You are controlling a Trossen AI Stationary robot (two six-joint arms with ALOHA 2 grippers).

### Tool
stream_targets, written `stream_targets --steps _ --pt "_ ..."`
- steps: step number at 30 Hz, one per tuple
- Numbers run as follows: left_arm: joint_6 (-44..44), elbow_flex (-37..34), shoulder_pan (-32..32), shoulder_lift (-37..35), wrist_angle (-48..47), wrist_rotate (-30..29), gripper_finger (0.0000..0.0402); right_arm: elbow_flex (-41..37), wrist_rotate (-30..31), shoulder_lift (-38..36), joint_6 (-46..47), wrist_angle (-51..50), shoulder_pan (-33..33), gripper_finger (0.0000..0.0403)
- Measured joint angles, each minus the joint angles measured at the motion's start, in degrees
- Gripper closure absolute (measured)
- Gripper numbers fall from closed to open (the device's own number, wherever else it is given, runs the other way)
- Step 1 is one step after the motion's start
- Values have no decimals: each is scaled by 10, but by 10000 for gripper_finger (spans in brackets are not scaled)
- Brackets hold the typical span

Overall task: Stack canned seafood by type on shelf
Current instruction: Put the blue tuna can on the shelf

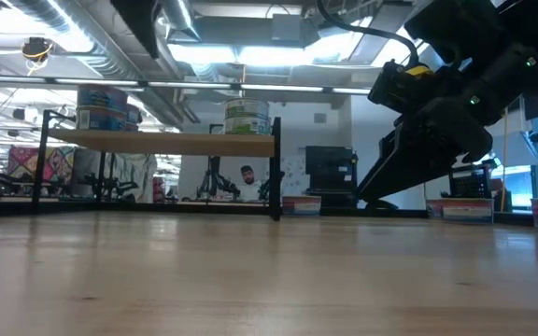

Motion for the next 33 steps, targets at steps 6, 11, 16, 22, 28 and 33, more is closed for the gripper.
stream_targets --steps 6,11,16,22,28,33 --pt "-105 -17 -116 1 36 36 133 0 0 0 0 0 0 139" --pt "-233 -45 -211 0 40 61 133 0 4 0 -5 1 0 139" --pt "-379 -103 -297 15 71 134 137 0 31 0 -5 1 0 139" --pt "-510 -152 -377 67 85 259 168 0 42 0 0 1 0 139" --pt "-579 -185 -441 111 86 325 196 0 47 0 6 2 0 139" --pt "-638 -199 -488 135 87 352 217 0 50 0 6 2 0 139"
